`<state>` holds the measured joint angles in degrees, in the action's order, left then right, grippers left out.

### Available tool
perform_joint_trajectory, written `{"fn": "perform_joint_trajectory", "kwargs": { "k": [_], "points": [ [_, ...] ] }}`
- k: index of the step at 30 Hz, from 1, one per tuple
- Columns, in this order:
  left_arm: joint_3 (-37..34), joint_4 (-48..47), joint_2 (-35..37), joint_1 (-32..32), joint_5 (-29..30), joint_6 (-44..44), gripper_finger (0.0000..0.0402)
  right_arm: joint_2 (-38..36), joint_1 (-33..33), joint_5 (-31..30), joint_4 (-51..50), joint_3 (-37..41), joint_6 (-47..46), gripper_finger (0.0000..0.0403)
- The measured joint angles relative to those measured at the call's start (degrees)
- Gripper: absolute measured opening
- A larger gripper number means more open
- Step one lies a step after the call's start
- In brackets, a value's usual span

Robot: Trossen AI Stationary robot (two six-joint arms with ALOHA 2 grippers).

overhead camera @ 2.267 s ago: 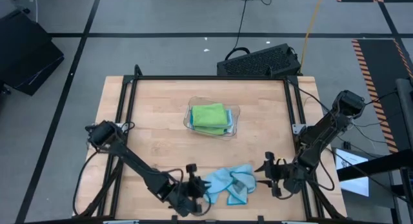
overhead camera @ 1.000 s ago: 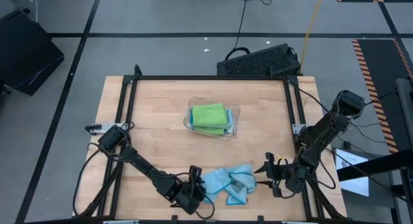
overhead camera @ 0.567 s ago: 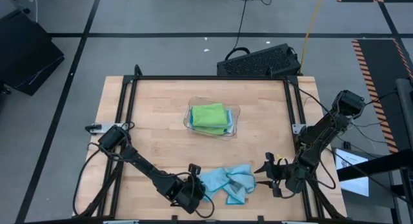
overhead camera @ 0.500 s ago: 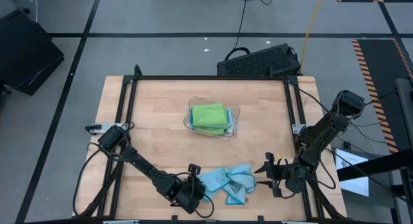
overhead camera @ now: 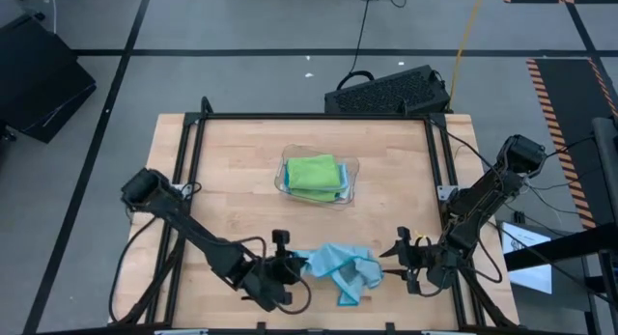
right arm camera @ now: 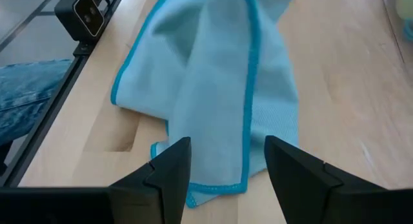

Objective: Fold microfiber towels
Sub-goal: Fold the blue microfiber cloth

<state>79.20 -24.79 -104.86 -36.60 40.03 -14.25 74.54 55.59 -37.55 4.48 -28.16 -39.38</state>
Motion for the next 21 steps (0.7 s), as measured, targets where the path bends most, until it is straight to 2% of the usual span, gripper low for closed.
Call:
{"fn": "perform_joint_trajectory", "kwargs": {
  "k": [5,8,16,21],
  "points": [
    [0.0,0.9,1.6,-0.1,2.0,-3.2,0.0006,0.0,0.0,0.1,0.0,0.0,0.0,0.0189],
    [0.0,1.5,1.2,-0.6,3.3,-6.4,0.0013,0.0,0.0,0.1,-0.2,0.0,0.5,0.0189],
    [0.0,2.1,0.6,-0.9,4.6,-8.4,0.0005,0.0,-0.1,-0.3,0.0,0.0,1.2,0.0189],
    [0.0,2.2,0.6,-1.0,4.6,-8.8,0.0022,0.0,-0.1,-0.3,0.0,0.0,0.0,0.0189]
  ]
}}
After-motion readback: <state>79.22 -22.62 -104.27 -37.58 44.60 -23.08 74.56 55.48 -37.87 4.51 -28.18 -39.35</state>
